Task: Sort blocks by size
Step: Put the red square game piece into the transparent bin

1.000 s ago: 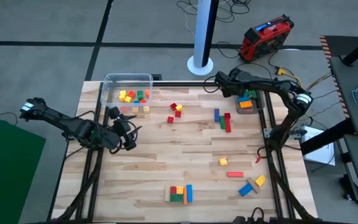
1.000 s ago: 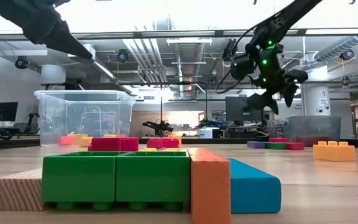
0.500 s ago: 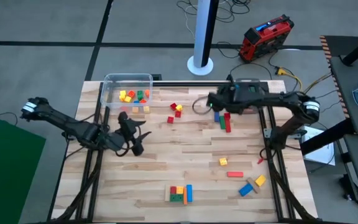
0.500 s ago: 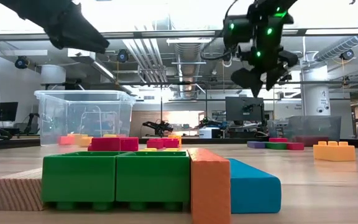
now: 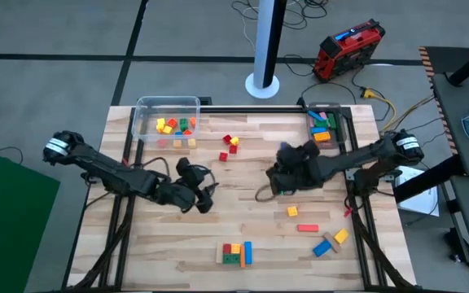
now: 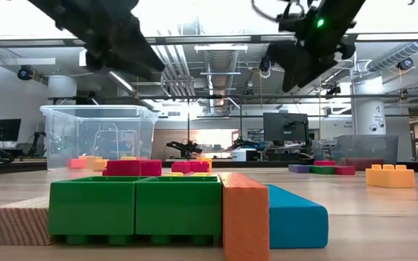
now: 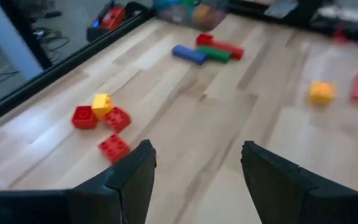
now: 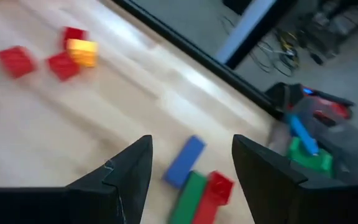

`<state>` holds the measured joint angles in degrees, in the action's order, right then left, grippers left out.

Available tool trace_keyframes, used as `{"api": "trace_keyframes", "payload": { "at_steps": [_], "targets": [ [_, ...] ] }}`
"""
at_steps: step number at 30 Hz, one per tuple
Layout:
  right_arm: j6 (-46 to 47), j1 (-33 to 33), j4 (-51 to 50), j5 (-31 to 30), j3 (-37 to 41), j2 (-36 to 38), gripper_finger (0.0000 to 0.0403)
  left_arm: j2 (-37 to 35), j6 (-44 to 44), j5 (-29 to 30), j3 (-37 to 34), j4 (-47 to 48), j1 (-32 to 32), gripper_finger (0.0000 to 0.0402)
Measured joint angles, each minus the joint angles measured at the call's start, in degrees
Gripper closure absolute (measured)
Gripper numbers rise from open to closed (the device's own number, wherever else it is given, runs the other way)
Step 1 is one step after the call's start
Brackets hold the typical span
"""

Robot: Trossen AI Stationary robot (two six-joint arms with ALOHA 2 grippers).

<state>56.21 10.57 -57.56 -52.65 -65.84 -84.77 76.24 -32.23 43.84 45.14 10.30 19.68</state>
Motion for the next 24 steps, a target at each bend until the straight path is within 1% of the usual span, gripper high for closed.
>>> {"api": "trace_keyframes", "payload": {
  "at_steps": [2,8,11,14,20,24],
  "targets": [
    [1.78,2.95,-0.02,-0.08,0.0,0.0,0.0193,1.91,-0.27,-0.46,1.43,1.86,-1.64,0.0188],
    [7.5,10.19,-0.04,-1.37,0.0,0.02,0.0193,7.29,-1.53,-6.34,2.89,1.99,-9.48,0.0188],
    [9.51,12.56,-0.07,-1.39,0.0,0.02,0.0193,10.44,-3.45,-10.56,4.01,2.27,-14.46,0.0188],
    [11.13,14.3,-0.1,-1.37,0.0,0.02,0.0193,14.1,-4.55,-14.79,6.33,2.15,-18.1,0.0188],
    [12.19,16.24,-0.09,-1.3,0.0,0.02,0.0193,22.55,-6.15,-14.89,13.58,6.4,-22.26,0.0188],
    [12.19,17.06,-0.12,-1.08,0.0,0.02,0.0193,27.87,-7.27,-14.54,17.97,14.02,-24.4,0.0188]
  ]
}}
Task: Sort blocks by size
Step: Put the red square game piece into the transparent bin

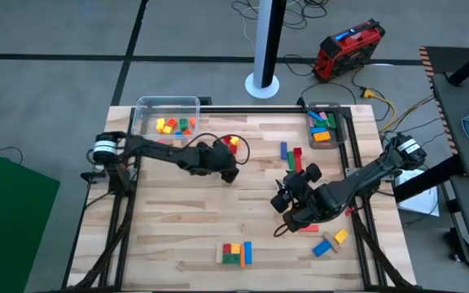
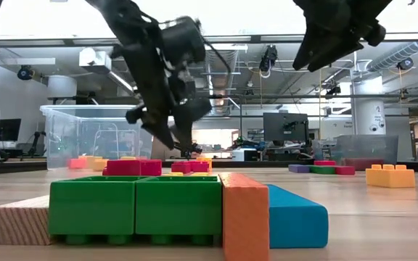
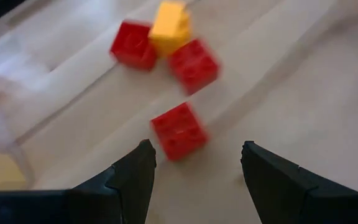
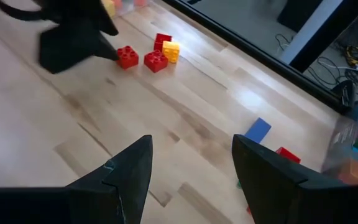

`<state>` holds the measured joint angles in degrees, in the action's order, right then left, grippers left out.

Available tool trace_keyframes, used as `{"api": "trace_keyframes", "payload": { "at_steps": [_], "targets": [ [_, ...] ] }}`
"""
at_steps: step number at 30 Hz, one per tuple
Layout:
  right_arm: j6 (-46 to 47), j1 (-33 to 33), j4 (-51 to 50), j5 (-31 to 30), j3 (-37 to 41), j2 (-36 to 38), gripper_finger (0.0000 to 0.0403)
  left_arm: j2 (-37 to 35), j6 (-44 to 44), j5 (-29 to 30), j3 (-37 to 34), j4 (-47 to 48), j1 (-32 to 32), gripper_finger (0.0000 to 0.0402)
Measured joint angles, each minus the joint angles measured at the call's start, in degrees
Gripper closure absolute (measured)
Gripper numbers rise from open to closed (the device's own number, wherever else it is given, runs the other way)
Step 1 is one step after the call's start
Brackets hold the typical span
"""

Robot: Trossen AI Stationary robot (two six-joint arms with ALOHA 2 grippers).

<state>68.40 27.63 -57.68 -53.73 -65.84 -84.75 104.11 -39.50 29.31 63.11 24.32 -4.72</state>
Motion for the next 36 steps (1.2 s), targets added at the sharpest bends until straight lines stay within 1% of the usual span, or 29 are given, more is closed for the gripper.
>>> {"api": "trace_keyframes", "payload": {
  "at_steps": [5,10,15,21,28,36],
  "targets": [
    [0.0,0.27,-0.1,0.17,0.24,0.0,0.0193,4.38,-1.51,1.69,3.44,3.86,-1.13,0.0188],
    [-0.01,0.25,-0.29,0.19,0.5,0.0,0.0193,6.0,-1.15,1.7,4.7,3.71,-1.48,0.0188],
    [-0.01,0.25,-0.36,0.19,0.5,0.0,0.0193,6.76,-2.12,2.3,4.15,3.12,-2.05,0.0188],
    [-0.02,0.25,-0.36,0.17,0.5,0.0,0.0193,6.86,-1.69,2.3,1.93,-0.52,-2.68,0.0188],
    [-0.02,0.25,-0.34,0.17,0.52,-0.1,0.0193,6.86,0.06,2.24,1.62,-2.58,-2.61,0.0188],
    [0.05,0.25,-0.32,0.17,0.55,-0.96,0.0193,6.86,0.17,2.14,1.6,-3.32,-2.61,0.0188]
  ]
}}
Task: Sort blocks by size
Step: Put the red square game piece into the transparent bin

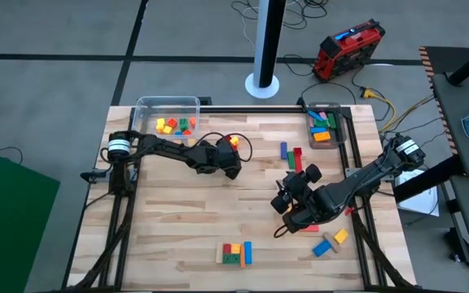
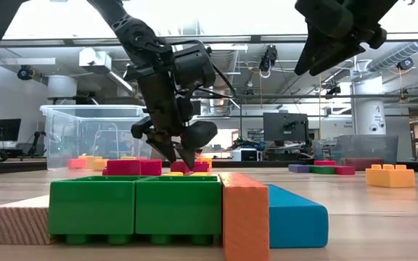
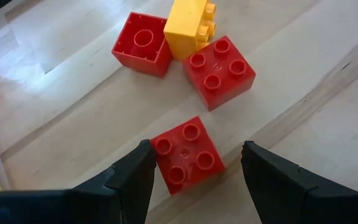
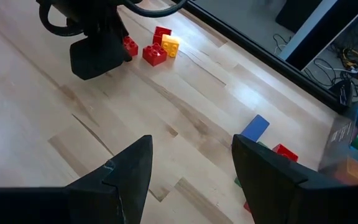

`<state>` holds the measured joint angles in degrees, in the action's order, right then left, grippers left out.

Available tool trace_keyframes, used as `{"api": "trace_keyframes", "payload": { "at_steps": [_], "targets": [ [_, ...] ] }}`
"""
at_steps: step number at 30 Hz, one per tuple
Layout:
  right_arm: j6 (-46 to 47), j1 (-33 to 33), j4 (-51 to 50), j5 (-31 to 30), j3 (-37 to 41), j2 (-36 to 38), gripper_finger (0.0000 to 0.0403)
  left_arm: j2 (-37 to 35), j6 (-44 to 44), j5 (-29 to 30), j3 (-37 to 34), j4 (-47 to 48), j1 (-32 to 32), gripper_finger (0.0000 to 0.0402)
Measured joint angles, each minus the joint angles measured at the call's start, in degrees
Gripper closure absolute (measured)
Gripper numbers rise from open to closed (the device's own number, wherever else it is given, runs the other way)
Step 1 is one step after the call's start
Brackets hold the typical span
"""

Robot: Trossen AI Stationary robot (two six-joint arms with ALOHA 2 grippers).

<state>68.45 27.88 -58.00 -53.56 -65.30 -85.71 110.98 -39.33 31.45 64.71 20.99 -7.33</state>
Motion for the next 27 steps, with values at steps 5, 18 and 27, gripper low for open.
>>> {"api": "trace_keyframes", "payload": {
  "at_steps": [5,18,27],
  "targets": [
    [0.07,0.0,0.03,-0.01,0.02,0.0,0.0193,1.19,-0.18,-0.05,-0.33,-0.84,0.0,0.0188],
    [0.16,0.0,0.26,0.0,0.33,0.0,0.0193,3.19,-0.35,1.1,-0.11,-2.37,0.69,0.0233],
    [0.17,0.0,0.44,0.0,0.39,-0.02,0.0193,2.2,0.52,0.58,-0.22,-0.58,2.52,0.0295]
  ]
}}
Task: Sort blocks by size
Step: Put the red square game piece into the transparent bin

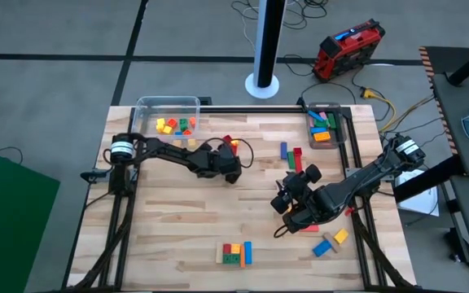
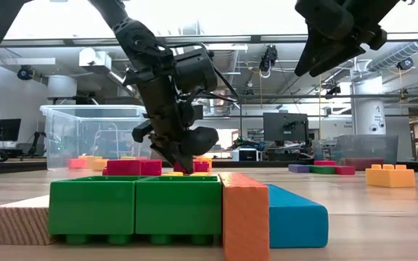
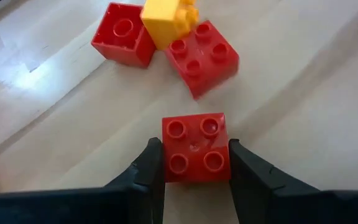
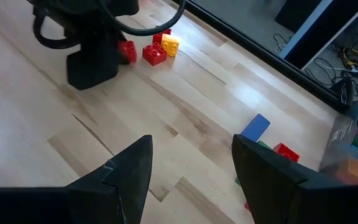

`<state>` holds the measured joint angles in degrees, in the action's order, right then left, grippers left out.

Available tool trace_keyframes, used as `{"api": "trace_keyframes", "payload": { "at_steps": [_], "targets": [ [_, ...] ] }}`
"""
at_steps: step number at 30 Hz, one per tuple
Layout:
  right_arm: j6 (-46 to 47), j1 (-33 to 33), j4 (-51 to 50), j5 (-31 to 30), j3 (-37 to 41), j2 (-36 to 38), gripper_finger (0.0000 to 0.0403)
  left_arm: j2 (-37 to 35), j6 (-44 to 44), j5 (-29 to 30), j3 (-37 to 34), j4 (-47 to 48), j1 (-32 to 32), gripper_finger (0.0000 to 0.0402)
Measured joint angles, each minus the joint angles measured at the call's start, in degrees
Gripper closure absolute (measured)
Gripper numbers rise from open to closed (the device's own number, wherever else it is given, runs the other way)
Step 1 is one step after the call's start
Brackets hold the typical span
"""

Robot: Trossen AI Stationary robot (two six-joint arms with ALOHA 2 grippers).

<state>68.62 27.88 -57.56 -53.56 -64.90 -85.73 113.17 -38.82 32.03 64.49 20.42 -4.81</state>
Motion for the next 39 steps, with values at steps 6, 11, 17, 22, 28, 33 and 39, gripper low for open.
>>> {"api": "trace_keyframes", "payload": {
  "at_steps": [6,11,17,22,28,33,39],
  "targets": [
    [0.0,-0.07,0.08,-0.02,0.2,0.0,0.0193,-6.28,2.73,-1.42,-0.19,5.56,3.59,0.0281],
    [0.0,-0.04,0.24,-0.26,0.2,0.0,0.0193,-14.33,3.41,2.59,-0.17,13.76,5.42,0.0282],
    [-0.11,-0.04,0.74,-0.51,0.22,-0.02,0.0193,-25.39,5.88,7.25,-0.17,20.51,6.06,0.0283],
    [-0.09,-0.04,1.08,-0.52,0.77,-0.04,0.0193,-33.65,6.01,11.03,-0.17,29.65,3.16,0.0283],
    [-0.04,-0.04,1.77,-0.5,1.77,-0.04,0.0193,-40.86,4.73,13.51,-0.17,38.06,-5.26,0.0283],
    [-0.17,-0.04,2.6,-0.52,2.36,-0.04,0.0193,-44.19,7.81,12.71,-1.41,39.23,-16.1,0.0283],
    [-0.2,-0.04,2.62,-0.51,2.45,-0.04,0.0193,-44.58,11.89,8.69,-4.76,38.94,-28.02,0.0281]
  ]
}}
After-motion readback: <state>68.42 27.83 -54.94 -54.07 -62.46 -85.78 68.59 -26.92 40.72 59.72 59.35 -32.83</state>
